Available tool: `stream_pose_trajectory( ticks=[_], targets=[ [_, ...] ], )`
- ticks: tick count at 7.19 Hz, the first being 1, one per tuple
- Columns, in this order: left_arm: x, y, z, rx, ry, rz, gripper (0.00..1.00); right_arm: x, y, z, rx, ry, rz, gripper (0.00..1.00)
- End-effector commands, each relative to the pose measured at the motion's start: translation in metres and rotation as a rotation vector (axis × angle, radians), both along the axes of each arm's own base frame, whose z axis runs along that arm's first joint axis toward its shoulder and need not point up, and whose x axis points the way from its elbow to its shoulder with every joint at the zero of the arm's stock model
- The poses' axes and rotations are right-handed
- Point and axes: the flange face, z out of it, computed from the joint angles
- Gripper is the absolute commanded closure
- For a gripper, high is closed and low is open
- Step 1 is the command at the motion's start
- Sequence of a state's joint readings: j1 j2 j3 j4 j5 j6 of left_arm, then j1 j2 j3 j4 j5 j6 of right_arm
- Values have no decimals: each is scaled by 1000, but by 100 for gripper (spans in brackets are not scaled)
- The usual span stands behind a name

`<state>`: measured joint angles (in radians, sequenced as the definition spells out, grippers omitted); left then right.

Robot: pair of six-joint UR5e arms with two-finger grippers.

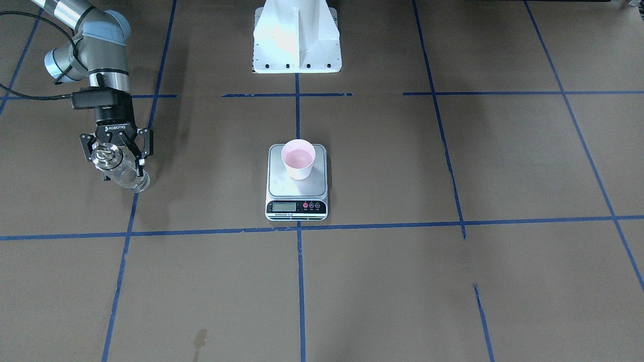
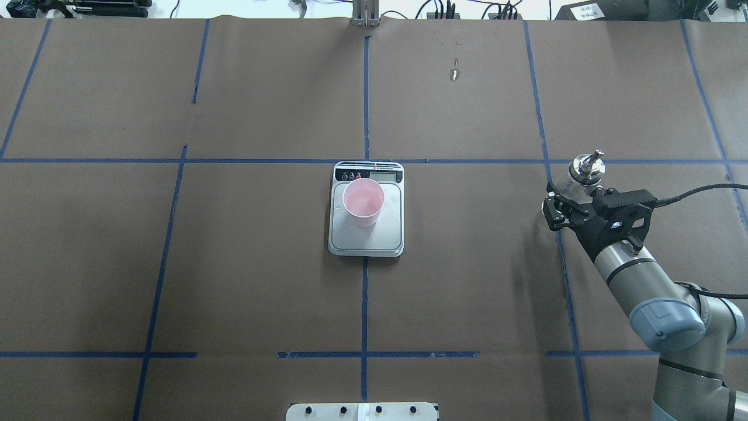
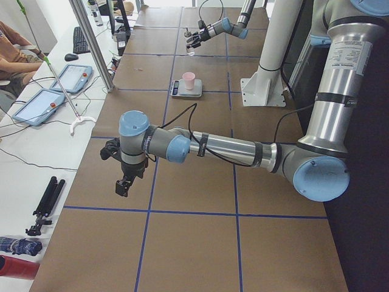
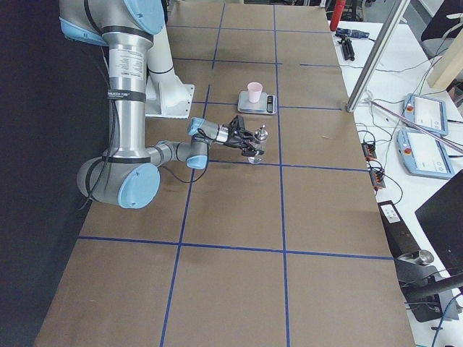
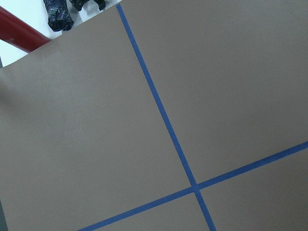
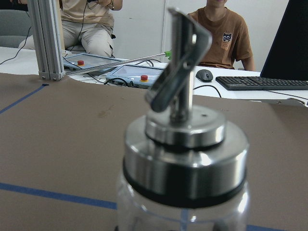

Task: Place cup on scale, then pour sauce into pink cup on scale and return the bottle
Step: 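Lower the bottle onto the table with the right gripper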

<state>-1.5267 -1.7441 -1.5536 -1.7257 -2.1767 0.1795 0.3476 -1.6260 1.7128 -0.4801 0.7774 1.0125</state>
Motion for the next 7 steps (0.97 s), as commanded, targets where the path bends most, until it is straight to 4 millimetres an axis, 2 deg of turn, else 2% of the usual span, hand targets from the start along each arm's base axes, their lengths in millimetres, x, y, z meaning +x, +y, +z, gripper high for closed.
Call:
stream_pose_trajectory(
  ticks=[1, 2, 3, 4, 5, 6, 7],
  targets=[
    [-1, 0, 0, 0, 0, -1, 0, -1, 0, 2, 3, 15, -5, 100],
    [0, 0, 0, 0, 0, 0, 0, -1, 1, 3, 3, 17, -8, 100],
    [-1, 0, 0, 0, 0, -1, 0, -1, 1, 2, 4, 19, -9, 93],
    [-1, 0, 0, 0, 0, -1, 0, 0, 1, 1, 9, 27, -10, 93],
    [-1, 0, -1, 2, 0, -1, 0, -1, 1, 1, 13, 36, -13, 84],
    [-1, 0, -1, 2, 0, -1, 0, -1, 1, 1, 13, 38, -15, 83],
    [-1, 0, -1, 2, 0, -1, 0, -1, 1, 2, 15, 43, -15, 69]
  ],
)
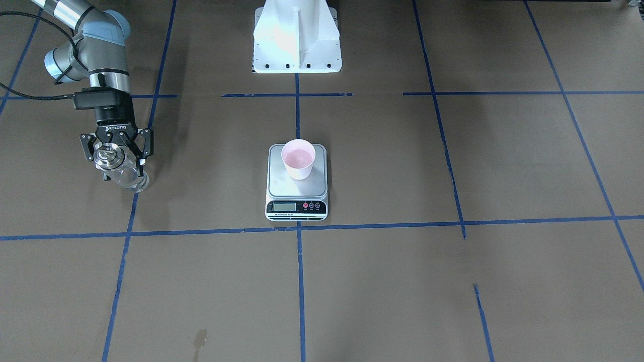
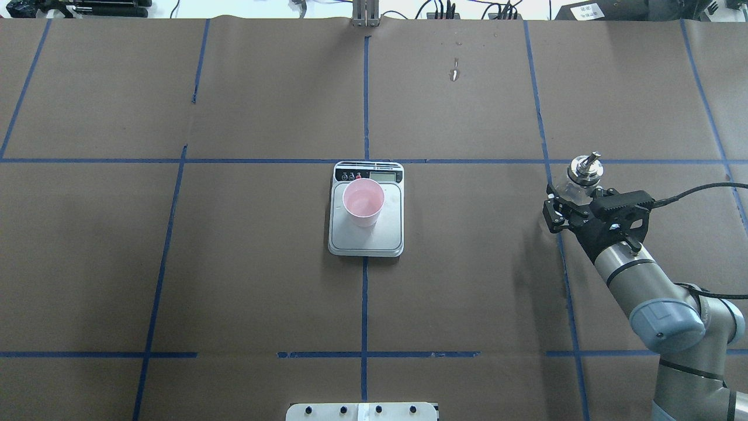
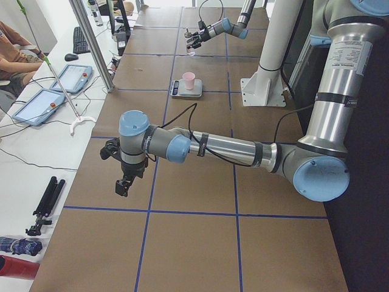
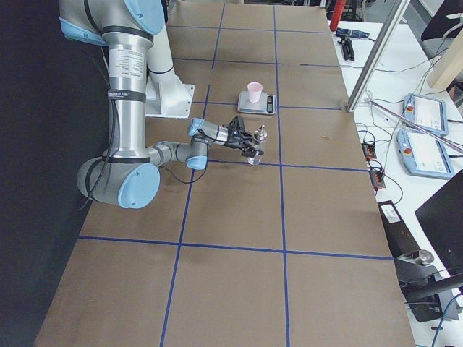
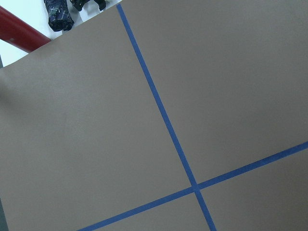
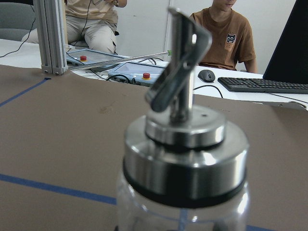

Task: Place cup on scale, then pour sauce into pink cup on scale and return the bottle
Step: 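Lower the bottle onto the table with the right gripper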

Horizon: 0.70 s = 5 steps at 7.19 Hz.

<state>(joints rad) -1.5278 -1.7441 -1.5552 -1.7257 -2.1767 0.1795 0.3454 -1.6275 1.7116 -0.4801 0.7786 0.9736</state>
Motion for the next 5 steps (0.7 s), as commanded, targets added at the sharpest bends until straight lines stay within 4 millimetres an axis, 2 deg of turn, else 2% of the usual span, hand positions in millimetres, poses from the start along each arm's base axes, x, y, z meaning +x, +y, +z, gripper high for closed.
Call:
stream_pose_trajectory(
  ticks=[1, 2, 5],
  targets=[
    [0, 0, 0, 0, -1, -1, 0, -1, 0, -1, 2, 2, -2, 52],
    [0, 0, 0, 0, 0, 0, 0, -1, 0, 0, 2, 1, 0, 1],
    [1, -1, -1, 2, -1, 1, 0, 0, 1, -4, 4, -6, -2, 0]
  ],
)
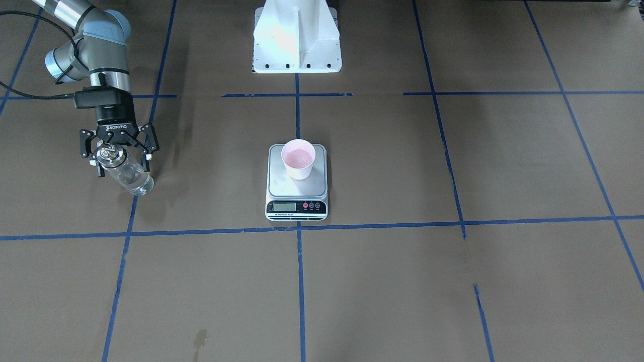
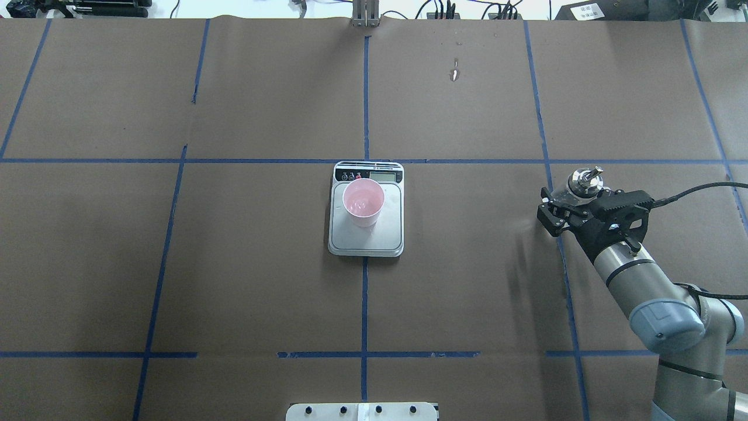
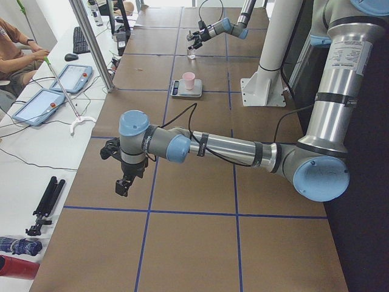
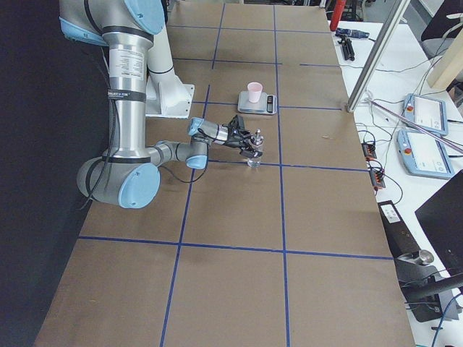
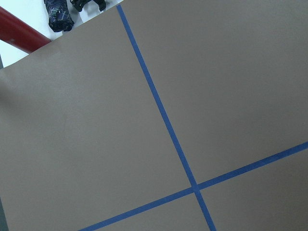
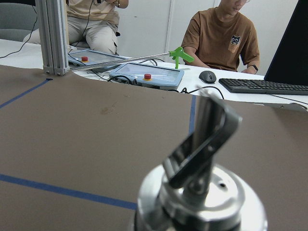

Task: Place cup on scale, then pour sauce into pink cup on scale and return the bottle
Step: 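Lower the bottle onto the table with the right gripper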

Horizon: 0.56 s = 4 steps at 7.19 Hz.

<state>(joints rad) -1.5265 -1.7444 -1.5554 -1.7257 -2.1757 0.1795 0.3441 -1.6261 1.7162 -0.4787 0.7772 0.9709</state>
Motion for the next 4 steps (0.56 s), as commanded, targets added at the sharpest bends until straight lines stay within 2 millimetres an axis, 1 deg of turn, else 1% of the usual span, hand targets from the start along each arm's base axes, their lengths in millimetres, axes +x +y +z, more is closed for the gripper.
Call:
stream_pose_trajectory(
  ticks=[1, 2, 3, 4],
  targets=[
    [0, -1, -1, 1, 0, 0, 0, 0, 0, -2, 1, -5, -1, 0],
    [0, -1, -1, 1, 0, 0, 0, 2, 1, 9, 1, 39, -17, 0],
    [0, -1, 0, 0, 0, 0, 0, 0, 1, 1, 11, 33, -23, 0],
    [0, -1, 0, 0, 0, 0, 0, 2, 2, 2, 10, 34, -26, 0]
  ],
)
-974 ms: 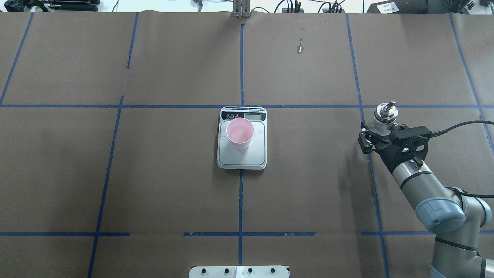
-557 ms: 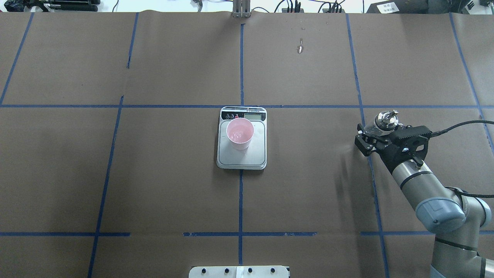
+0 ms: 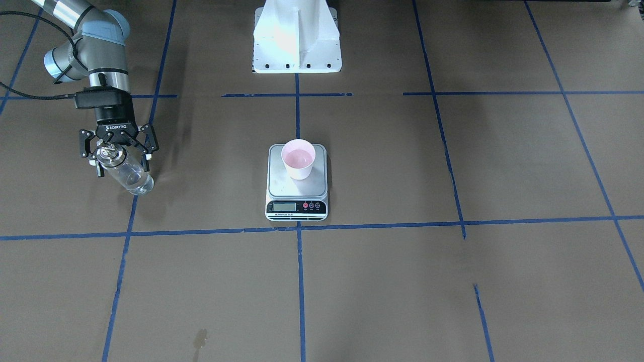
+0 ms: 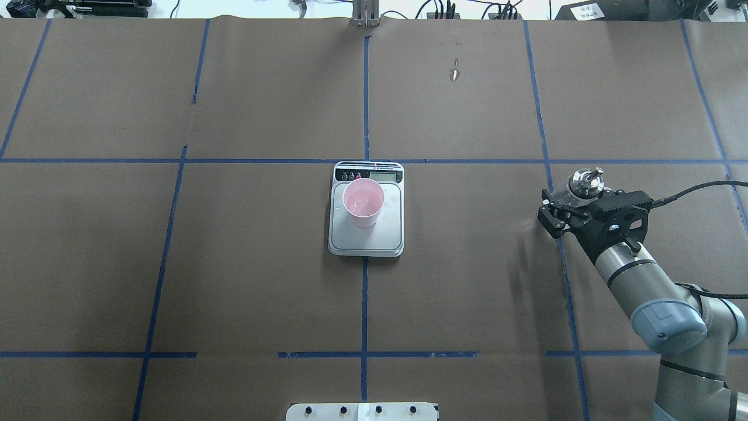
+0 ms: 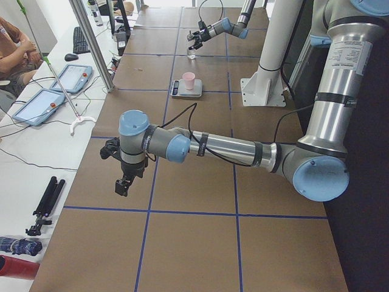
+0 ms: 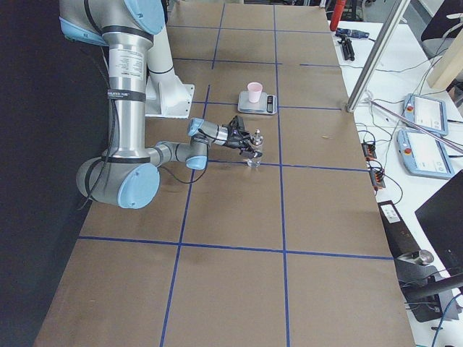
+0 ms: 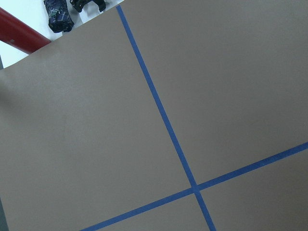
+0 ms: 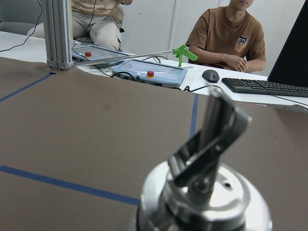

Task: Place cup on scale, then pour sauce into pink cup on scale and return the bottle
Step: 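Lower the bottle onto the table with the right gripper, then open the right gripper and draw it back from the bottle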

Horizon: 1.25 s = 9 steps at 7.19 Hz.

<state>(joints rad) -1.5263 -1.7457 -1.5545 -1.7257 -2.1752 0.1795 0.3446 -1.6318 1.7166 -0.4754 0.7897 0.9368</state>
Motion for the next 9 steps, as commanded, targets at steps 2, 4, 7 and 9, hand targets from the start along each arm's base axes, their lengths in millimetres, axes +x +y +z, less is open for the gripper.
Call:
stream_pose_trajectory(
  ticks=[2, 4, 7, 9],
  targets=[
    [0, 0, 0, 1, 0, 0, 0, 5, 7, -1, 1, 3, -16, 0],
    [-1, 0, -1, 2, 0, -1, 0, 18, 19, -4, 2, 0, -33, 0],
    [0, 1, 0, 1, 0, 0, 0, 40, 38, -1, -3, 18, -61, 0],
    [-1, 1, 0, 1, 0, -1, 0, 52, 51, 0, -8, 25, -86, 0]
  ],
)
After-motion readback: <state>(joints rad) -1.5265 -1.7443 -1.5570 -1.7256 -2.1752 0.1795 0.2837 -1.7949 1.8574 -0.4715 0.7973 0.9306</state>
